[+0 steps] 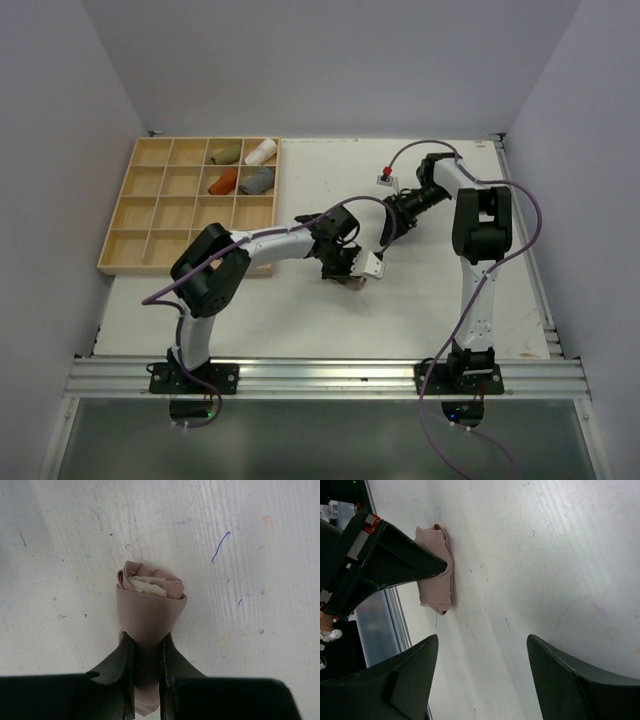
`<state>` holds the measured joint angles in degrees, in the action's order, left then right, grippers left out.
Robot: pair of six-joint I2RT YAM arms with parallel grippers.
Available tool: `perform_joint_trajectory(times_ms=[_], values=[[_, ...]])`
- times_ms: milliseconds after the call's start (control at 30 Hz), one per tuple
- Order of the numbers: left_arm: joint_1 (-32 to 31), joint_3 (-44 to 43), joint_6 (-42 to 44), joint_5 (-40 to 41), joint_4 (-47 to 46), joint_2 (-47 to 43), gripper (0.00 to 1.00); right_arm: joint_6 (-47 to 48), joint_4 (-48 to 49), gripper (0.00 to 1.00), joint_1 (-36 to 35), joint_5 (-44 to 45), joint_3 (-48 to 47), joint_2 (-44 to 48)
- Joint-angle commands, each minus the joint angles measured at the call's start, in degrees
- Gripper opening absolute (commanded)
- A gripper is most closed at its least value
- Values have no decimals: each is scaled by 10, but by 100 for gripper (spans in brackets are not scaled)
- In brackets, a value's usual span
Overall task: Roll the underwear
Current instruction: Roll the underwear, then place the rolled underwear into the container
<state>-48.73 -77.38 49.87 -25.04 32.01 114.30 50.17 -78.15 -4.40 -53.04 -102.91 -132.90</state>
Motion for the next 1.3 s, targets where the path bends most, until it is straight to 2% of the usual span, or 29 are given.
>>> perform_joint_trajectory(times_ms=[0,33,67,100,267,467,600,633,733,867,1100,1267], values=[[6,27,-63,-26,105,41,0,-15,-128,76,21,0,-56,34],[13,10,-68,-30,109,33,0,-19,-128,77,26,0,-63,32],[32,-31,-71,-40,123,23,0,-24,-127,95,31,0,-70,31],[42,-56,-78,-46,134,21,0,-28,-127,99,33,1,-81,30],[131,-230,-82,-75,210,22,0,-33,-126,98,37,-5,-74,39],[252,-339,-62,-72,236,25,0,-34,-119,98,37,-15,-34,55],[340,-381,-43,-56,211,33,0,-39,-114,98,37,-22,-18,60],[376,-385,-39,-52,200,33,0,-44,-106,98,37,-23,-15,62],[433,-371,-9,-25,140,22,0,-55,-97,99,37,-27,-10,63],[478,-335,34,3,57,15,0,-65,-94,99,37,-29,-11,61],[502,-274,36,39,-61,5,0,-88,-76,99,37,-25,-6,63],[493,-164,15,64,-135,-37,0,-90,-68,99,37,-21,10,74]])
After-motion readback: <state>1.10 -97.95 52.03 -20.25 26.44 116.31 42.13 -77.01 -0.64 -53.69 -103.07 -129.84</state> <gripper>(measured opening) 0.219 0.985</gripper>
